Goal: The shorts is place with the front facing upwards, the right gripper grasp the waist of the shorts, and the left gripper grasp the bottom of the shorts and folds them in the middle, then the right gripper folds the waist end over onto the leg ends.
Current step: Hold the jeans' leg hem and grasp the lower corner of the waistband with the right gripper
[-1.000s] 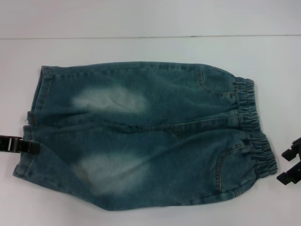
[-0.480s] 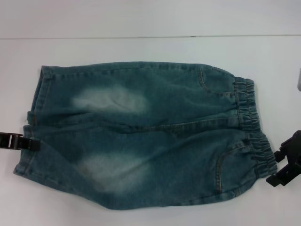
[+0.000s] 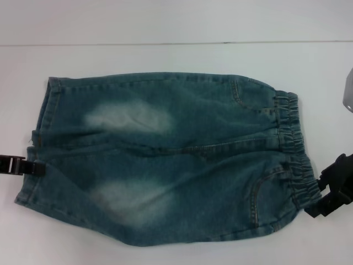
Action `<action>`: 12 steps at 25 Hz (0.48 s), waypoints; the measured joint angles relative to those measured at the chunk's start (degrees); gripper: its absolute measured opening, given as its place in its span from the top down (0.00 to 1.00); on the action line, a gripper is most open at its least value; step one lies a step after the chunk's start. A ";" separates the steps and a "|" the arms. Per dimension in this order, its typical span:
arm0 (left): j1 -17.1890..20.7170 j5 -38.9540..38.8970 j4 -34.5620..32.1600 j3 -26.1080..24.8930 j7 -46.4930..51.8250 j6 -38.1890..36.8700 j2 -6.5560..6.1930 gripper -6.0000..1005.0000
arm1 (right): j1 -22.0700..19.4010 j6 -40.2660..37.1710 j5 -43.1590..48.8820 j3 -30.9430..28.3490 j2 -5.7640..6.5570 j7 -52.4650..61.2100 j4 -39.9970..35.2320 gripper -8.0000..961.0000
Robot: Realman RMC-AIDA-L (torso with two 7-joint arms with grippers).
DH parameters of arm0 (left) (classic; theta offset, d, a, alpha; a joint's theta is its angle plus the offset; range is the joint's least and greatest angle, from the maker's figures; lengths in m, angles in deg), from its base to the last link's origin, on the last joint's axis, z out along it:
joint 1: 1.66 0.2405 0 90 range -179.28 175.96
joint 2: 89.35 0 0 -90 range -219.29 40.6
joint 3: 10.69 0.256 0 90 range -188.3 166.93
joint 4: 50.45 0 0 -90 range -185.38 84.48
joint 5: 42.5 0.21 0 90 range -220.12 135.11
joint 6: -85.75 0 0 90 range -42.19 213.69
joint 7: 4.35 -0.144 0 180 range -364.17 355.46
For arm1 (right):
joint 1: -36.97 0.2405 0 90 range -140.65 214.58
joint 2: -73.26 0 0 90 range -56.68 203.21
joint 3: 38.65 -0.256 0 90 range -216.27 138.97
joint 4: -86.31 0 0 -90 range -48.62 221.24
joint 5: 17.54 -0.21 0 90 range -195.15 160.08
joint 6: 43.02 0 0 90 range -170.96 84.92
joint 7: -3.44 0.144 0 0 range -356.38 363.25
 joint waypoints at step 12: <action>-0.08 0.00 0.55 0.09 -0.13 0.80 -0.08 0.96 | 0.11 0.41 -0.17 -0.31 0.06 -0.04 -0.33 0.53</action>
